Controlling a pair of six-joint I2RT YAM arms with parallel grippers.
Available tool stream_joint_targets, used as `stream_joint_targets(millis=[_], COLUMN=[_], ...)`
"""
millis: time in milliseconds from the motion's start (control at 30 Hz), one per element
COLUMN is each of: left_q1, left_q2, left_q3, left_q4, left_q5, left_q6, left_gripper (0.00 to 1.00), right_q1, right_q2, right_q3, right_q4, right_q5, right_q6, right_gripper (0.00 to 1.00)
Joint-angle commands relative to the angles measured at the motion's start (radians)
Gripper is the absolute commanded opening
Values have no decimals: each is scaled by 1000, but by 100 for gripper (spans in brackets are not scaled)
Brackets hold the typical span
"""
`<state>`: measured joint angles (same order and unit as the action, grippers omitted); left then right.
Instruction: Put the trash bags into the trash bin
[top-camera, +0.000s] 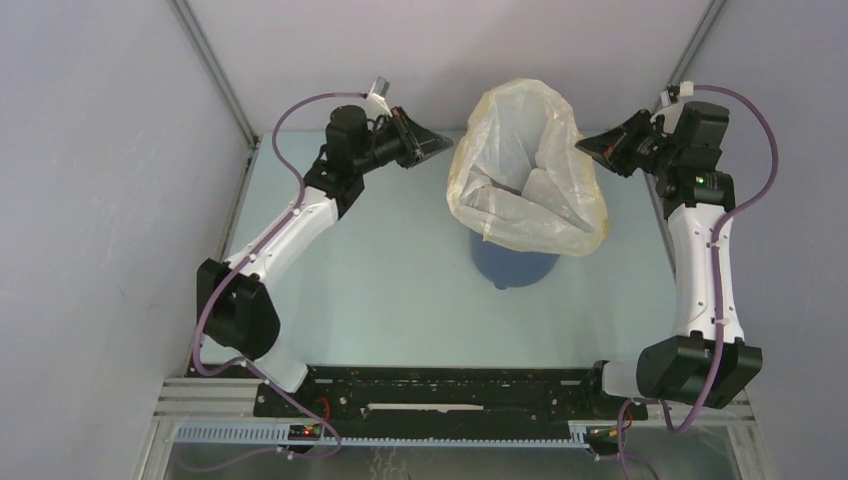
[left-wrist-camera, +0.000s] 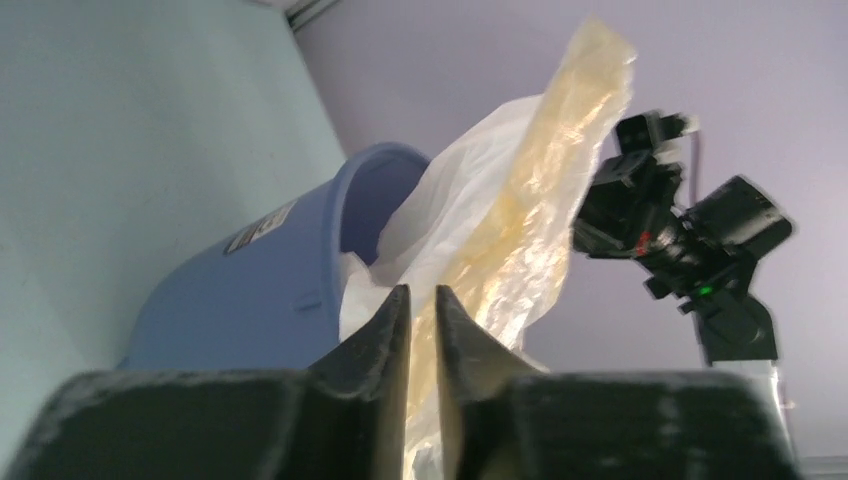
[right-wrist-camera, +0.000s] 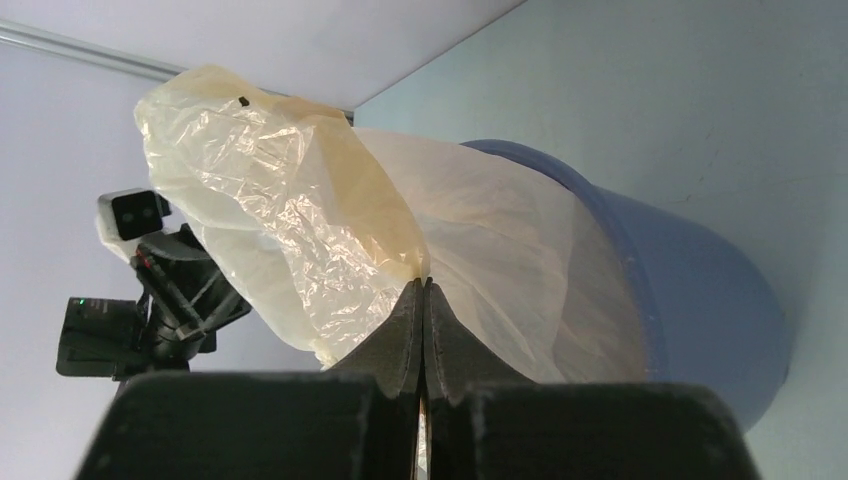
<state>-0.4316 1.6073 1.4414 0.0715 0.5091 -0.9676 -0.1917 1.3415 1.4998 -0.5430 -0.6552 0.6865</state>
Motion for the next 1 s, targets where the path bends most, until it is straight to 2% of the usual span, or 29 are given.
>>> stream_joint_targets(millis=[0, 67, 133, 200, 267, 467, 533, 567, 767, 800, 900, 967], left_q1=[38, 43, 36, 22, 21, -3, -20, -27, -80, -84, -88, -83], left_q2=[-83, -165, -200, -180, -122, 109, 137, 146, 187, 189, 196, 190], left_q3=[-58, -80, -59, -7, 46, 243, 253, 251, 214, 208, 192, 178], left_q4=[249, 274, 212, 147, 130, 204, 231, 255, 400, 399, 393, 362], left_q5=[88, 101, 76, 43, 28, 158, 137, 128, 113, 106, 76, 45], left_q6=[-52, 22, 121, 192, 195, 108, 96, 80, -20, -21, -33, -30], left_gripper=[32, 53, 69, 77, 81, 83, 75, 74, 76, 74, 54, 44], right_q1=[-12, -11, -11, -9, -9, -8, -8, -8, -7, -6, -8, -10], right_q2=[-3, -14, -19, -17, -11, 27, 35, 37, 54, 58, 66, 70], right_q3=[20, 20, 21, 27, 33, 68, 76, 79, 87, 90, 104, 117], right_q4=[-5, -9, -12, -13, -14, -25, -30, -32, -31, -32, -42, -56], right_q5=[-3, 3, 0, -3, -7, -23, -31, -34, -46, -49, -48, -34], right_q6=[-1, 1, 0, 2, 3, 11, 12, 11, 12, 12, 2, -11], right_gripper=[0, 0, 0, 0, 0, 0, 0, 0, 0, 0, 0, 0])
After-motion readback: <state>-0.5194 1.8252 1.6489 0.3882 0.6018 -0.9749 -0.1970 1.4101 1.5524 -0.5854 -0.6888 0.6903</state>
